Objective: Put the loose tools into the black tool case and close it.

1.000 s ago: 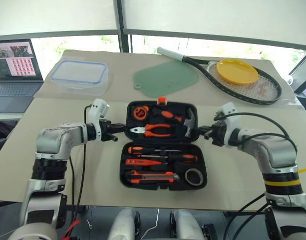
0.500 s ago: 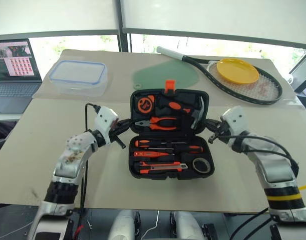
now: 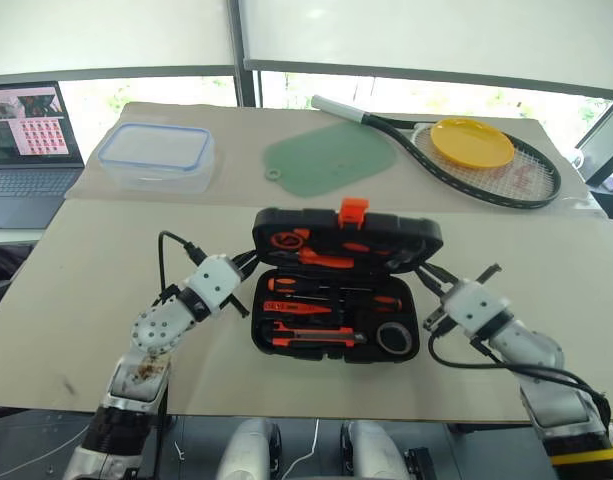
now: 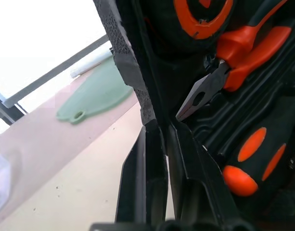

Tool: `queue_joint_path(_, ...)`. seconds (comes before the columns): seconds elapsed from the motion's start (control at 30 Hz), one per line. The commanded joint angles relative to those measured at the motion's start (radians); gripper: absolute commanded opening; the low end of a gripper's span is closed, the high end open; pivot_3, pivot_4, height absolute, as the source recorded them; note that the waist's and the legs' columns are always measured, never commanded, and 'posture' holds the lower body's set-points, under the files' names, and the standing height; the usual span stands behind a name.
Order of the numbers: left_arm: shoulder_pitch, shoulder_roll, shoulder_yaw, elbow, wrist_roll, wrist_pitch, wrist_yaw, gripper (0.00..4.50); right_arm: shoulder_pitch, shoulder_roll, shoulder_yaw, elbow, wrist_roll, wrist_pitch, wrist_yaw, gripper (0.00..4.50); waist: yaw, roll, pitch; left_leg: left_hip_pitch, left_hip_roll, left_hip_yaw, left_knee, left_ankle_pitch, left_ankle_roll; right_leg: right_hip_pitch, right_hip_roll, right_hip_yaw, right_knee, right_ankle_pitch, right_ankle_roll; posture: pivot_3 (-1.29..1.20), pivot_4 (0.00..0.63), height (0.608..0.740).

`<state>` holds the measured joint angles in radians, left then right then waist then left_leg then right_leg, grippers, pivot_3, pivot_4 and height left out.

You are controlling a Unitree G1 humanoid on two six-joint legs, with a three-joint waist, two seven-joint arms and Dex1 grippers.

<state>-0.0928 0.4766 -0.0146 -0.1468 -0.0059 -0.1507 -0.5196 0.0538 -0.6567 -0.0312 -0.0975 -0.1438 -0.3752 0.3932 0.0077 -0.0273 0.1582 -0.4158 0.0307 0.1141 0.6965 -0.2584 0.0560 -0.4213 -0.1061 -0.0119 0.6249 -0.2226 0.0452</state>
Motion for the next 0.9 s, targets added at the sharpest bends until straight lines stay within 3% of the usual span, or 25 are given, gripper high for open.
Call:
queue_joint_path(0.03, 0.127, 0.035, 0.14, -0.14, -0.054, 0.079, 0.028, 1.68, 0.136, -0.034, -0.081, -0.078, -0.004, -0.062, 0.006, 1.68, -0.005, 0.0, 0.0, 0.0, 0.0, 0.0, -0.001, 0.0, -0.001, 0.0, 0.0, 0.0, 0.0, 0.0, -0.001, 0.0, 0.15, 0.738)
queue_joint_path(0.23, 0.431, 0.13, 0.408, -0.493, -0.3, 0.367, -0.068, 3.76, 0.417, -0.134, -0.257, -0.367, 0.334, 0.195, 0.232, 3.71, -0.018, 0.0, 0.0, 0.003, 0.003, 0.0, -0.002, -0.001, 0.001, 0.001, -0.001, 0.0, 0.003, -0.002, -0.003, 0.0, 0.15, 0.738)
queue_joint_path(0.27, 0.461, 0.156, 0.448, -0.501, -0.34, 0.418, -0.093, 3.8, 0.464, -0.164, -0.272, -0.409, 0.417, 0.261, 0.293, 4.08, -0.017, 0.0, 0.0, 0.006, 0.003, 0.0, -0.003, -0.001, 0.001, 0.003, -0.001, 0.0, 0.002, -0.003, -0.003, 0.0, 0.15, 0.738)
queue_joint_path(0.33, 0.46, 0.208, 0.482, -0.464, -0.399, 0.508, -0.132, 3.8, 0.529, -0.219, -0.29, -0.48, 0.547, 0.362, 0.396, 4.08, -0.007, 0.0, 0.0, 0.01, 0.004, -0.001, -0.003, -0.001, 0.001, 0.006, -0.001, -0.001, 0.002, -0.006, -0.007, 0.0, 0.15, 0.738)
queue_joint_path(0.43, 0.308, 0.287, 0.404, -0.293, -0.42, 0.582, -0.198, 3.8, 0.555, -0.282, -0.274, -0.551, 0.684, 0.468, 0.51, 3.45, 0.014, 0.001, 0.0, 0.015, 0.004, -0.001, -0.003, -0.003, -0.004, 0.006, -0.001, -0.003, 0.003, -0.012, -0.012, 0.0, 0.15, 0.738)
queue_joint_path(0.53, 0.033, 0.298, 0.251, -0.052, -0.364, 0.542, -0.279, 3.08, 0.484, -0.327, -0.204, -0.557, 0.691, 0.524, 0.578, 2.41, 0.029, 0.0, 0.0, 0.017, 0.003, -0.002, -0.002, -0.004, -0.008, 0.009, 0.0, -0.004, 0.004, -0.014, -0.008, 0.0, 0.15, 0.738)
queue_joint_path(0.63, -0.273, 0.249, 0.056, 0.234, -0.242, 0.41, -0.388, 1.76, 0.34, -0.344, -0.078, -0.513, 0.641, 0.561, 0.62, 1.27, 0.035, -0.005, -0.002, 0.016, 0.001, -0.002, 0.0, 0.0, -0.002, 0.01, 0.001, -0.005, 0.003, -0.008, -0.013, 0.0, 0.15, 0.738)
queue_joint_path(0.77, -0.46, 0.178, -0.066, 0.433, -0.184, 0.303, -0.495, 0.31, 0.219, -0.313, 0.018, -0.46, 0.602, 0.594, 0.629, 0.0, 0.026, -0.007, -0.003, 0.011, 0.0, -0.002, 0.0, -0.001, 0.002, 0.012, 0.001, -0.004, -0.001, -0.002, -0.003, 0.0, 0.15, 0.738)
queue_joint_path(0.8, -0.5, 0.161, -0.1, 0.475, -0.16, 0.271, -0.52, 0.03, 0.192, -0.306, 0.043, -0.446, 0.585, 0.596, 0.633, 0.0, 0.021, -0.007, -0.003, 0.01, 0.0, -0.001, 0.0, -0.002, 0.002, 0.011, 0.001, -0.003, -0.001, -0.002, -0.003, 0.0, 0.15, 0.738)
queue_joint_path(0.9, -0.581, 0.12, -0.179, 0.561, -0.094, 0.198, -0.563, 0.03, 0.123, -0.283, 0.094, -0.401, 0.52, 0.603, 0.615, 0.0, 0.013, -0.008, -0.003, 0.005, -0.001, -0.001, 0.0, -0.001, -0.001, 0.007, 0.002, -0.003, -0.001, -0.004, -0.002, 0.0, 0.15, 0.738)
